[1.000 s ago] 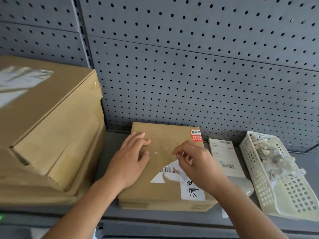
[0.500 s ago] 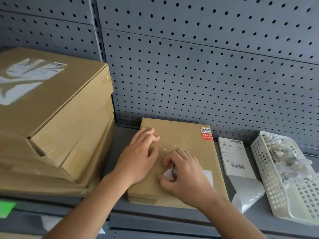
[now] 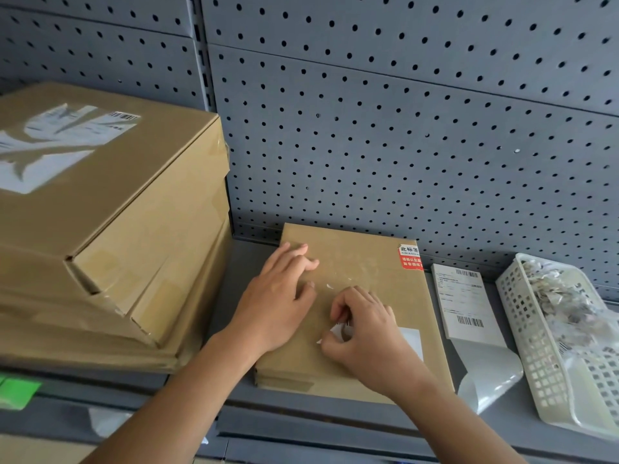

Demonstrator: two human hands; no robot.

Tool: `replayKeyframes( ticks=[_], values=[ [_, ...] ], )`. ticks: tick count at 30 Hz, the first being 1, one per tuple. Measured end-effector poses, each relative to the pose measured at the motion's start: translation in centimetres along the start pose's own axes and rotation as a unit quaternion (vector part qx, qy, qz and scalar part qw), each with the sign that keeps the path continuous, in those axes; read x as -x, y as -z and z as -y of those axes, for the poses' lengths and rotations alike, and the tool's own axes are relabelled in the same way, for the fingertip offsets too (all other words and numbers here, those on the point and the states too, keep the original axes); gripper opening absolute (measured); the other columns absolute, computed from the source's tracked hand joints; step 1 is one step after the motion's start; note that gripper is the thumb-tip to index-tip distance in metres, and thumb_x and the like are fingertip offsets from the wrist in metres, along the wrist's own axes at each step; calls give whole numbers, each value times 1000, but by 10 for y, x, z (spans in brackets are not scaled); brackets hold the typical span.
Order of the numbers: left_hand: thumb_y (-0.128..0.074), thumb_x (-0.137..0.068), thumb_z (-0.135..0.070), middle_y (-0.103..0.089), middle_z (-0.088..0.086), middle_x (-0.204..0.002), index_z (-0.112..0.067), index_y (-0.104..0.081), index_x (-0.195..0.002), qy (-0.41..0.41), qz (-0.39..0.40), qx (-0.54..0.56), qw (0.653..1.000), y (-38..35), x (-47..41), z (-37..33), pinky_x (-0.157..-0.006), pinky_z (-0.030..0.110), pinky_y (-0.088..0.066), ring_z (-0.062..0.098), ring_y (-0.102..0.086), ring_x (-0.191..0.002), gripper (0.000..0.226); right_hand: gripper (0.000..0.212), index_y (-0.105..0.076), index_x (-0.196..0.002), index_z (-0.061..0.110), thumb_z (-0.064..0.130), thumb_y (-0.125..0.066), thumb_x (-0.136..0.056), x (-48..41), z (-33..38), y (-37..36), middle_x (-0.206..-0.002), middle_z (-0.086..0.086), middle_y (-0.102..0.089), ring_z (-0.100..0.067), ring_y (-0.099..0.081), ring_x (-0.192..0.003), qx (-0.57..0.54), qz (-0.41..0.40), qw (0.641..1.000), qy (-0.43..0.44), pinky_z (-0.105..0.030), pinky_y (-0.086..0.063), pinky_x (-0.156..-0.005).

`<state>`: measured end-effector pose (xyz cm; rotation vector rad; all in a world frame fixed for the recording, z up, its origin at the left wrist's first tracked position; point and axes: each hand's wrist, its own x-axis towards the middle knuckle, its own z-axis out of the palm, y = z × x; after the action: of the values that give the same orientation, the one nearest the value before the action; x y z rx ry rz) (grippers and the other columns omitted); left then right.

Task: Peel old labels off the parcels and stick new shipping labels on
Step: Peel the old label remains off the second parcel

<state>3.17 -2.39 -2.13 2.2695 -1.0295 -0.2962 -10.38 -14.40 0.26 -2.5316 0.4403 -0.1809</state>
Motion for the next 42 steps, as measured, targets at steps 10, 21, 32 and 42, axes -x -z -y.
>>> replayKeyframes(
  ticks=[10,21,32,42],
  values=[
    [-39,-105,-34,-15,-27,-162,-35,-44,-142,2,2,-6,1000,1,1,-1,-116,40,-29,-11,9,-148,37,24,-45,-82,31,29,-68,-77,-3,4,5,-87,13,-49,-7,-44,-88,-18,26,999,-34,-21,-34,-82],
    [-39,-105,-34,-15,-27,-162,-36,-45,-141,3,1,-1,1000,0,1,0,-117,44,-29,-11,9,-148,36,18,-44,-81,27,24,-62,-80,-2,10,5,-86,13,-47,-7,-40,-87,-15,30,998,-44,-25,-33,-83],
    [-38,-105,-34,-15,-27,-162,-35,-44,-141,2,5,4,1000,0,1,1,-117,43,-28,-12,10,-148,37,17,-47,-78,25,13,-58,-82,1,6,9,-80,12,-48,-8,-42,-79,-67,4,997,-49,-25,-31,-74],
    [-39,-105,-33,-19,-26,-162,-34,-46,-139,-3,-9,1,1000,-1,0,1,-115,41,-30,-11,6,-148,35,12,-62,-97,23,32,-64,-89,18,14,-4,-95,10,-53,-12,-51,-91,89,-26,995,40,-25,-44,-87]
  ],
)
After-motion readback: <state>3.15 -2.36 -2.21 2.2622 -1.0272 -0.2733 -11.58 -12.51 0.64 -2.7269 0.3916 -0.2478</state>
